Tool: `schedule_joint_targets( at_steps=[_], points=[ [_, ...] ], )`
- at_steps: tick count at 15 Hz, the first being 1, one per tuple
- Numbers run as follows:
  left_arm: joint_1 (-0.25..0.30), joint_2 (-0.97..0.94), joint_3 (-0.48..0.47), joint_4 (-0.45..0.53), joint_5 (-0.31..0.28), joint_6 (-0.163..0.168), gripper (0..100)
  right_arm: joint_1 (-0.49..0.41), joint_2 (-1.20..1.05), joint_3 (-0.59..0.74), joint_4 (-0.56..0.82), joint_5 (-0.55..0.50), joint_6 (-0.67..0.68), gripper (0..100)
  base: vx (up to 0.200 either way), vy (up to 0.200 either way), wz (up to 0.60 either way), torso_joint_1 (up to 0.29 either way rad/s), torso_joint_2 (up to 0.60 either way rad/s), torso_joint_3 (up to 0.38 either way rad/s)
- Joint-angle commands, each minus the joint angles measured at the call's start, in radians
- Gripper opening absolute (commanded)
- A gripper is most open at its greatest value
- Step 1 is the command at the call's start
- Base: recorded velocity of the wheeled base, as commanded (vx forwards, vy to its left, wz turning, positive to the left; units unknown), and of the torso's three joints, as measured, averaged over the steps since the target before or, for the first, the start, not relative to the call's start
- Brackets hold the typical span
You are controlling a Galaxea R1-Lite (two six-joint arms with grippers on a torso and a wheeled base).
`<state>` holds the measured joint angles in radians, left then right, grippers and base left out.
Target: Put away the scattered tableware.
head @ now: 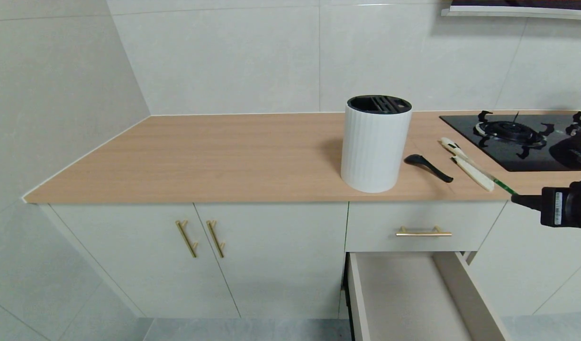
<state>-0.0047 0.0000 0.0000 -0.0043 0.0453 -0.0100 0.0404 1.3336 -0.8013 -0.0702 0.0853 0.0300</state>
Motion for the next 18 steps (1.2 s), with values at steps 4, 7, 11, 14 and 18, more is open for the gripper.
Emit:
schedule_joint_targets(
  at_steps=[4,7,11,14,18],
  points=[
    [0.000,0.000,0.000,0.000,0.001,-0.001,100,0.009,-0.094,0.017,0.127,0.100,-0.056,0,0.000,0.000,0.00,0.000,0.00,0.000],
    [0.000,0.000,0.000,0.000,0.001,-0.001,100,0.070,-0.106,0.017,0.179,0.122,-0.056,0,0.000,0.000,0.00,0.000,0.00,0.000],
    [0.000,0.000,0.000,0.000,0.001,-0.001,100,0.138,-0.106,0.028,0.193,0.125,-0.053,0,0.000,0.000,0.00,0.000,0.00,0.000],
    [0.000,0.000,0.000,0.000,0.001,-0.001,100,0.165,-0.108,0.039,0.193,0.131,-0.053,0,0.000,0.000,0.00,0.000,0.00,0.000],
    [0.000,0.000,0.000,0.000,0.001,-0.001,100,0.196,-0.103,0.051,0.193,0.131,-0.053,0,0.000,0.000,0.00,-0.126,0.29,0.173]
  ],
)
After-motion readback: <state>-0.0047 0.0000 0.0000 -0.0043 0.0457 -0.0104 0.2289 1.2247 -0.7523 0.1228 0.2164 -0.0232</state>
